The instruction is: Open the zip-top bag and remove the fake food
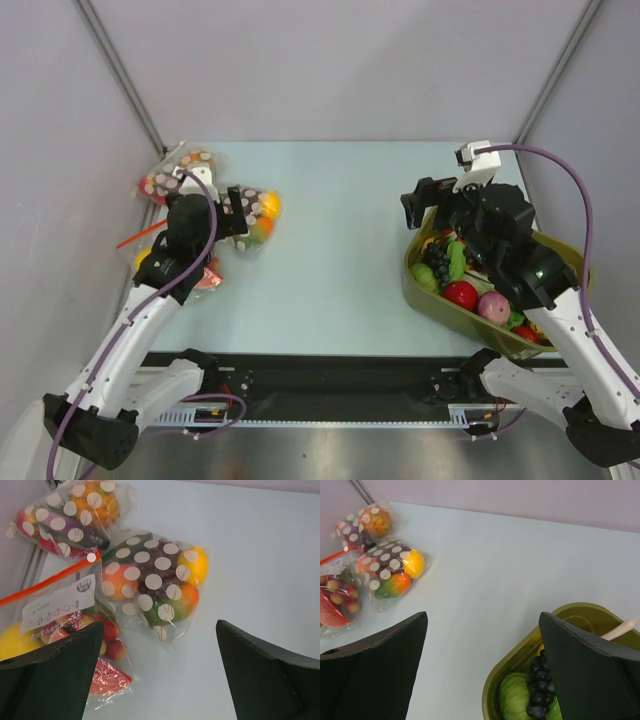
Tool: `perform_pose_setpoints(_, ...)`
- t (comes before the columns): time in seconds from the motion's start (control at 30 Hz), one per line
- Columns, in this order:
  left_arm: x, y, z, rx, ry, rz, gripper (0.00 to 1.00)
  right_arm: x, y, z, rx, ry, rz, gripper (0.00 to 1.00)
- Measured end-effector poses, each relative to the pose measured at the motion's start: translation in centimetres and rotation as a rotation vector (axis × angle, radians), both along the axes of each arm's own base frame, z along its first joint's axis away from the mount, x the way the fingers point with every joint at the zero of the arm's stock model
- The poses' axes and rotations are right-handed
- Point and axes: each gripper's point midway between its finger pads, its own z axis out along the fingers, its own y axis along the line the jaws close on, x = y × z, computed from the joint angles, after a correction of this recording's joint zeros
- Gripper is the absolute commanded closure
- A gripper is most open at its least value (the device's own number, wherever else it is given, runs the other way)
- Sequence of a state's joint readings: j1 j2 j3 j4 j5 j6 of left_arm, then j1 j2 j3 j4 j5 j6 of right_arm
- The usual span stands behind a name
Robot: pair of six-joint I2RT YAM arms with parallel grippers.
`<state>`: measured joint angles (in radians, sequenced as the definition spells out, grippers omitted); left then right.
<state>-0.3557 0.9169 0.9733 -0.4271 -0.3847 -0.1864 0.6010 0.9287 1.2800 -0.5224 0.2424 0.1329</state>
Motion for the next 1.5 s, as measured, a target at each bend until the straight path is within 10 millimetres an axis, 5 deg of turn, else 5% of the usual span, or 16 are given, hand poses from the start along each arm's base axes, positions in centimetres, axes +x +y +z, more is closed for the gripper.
perform_pose_setpoints(0.2,1.9,-0.4,-3.5,-0.027,0.106,0.073,0.0,2.0,0.4,-2.5,-0.026,0.043,0.015,0.0)
perform_pose_setpoints(0.5,6.4,-1.4,-13.0,-0.019,0.305,0.176,0.0,3.7,0.0,-5.8,-0.025,0.107,0.055,0.0)
perform_pose_setpoints(0.77,9.1,-1.0,-16.9,-0.03,0.36,0.234,0.03,3.5,-0.5,-6.2,-0.004,0.11,0.083,0.0)
perform_pose_setpoints(0.97,9.6,-1.4,-18.8,-0.03,0.399,0.223,0.46,3.3,-0.4,-6.3,0.003,0.111,0.099,0.0)
perform_pose_setpoints(1.1,9.7,-2.1,-19.2,-0.041,0.406,0.18,1.0,3.2,-0.3,-6.6,0.005,0.119,0.114,0.0)
perform_pose_setpoints(1.3,9.2,-4.2,-19.5,-0.079,0.405,0.051,1.0,3.0,0.1,-6.7,0.01,0.124,0.134,0.0)
perform_pose_setpoints(1.5,6.3,-9.0,-19.4,-0.075,0.42,-0.181,1.0,3.5,0.7,-7.1,0.022,0.141,0.15,0.0)
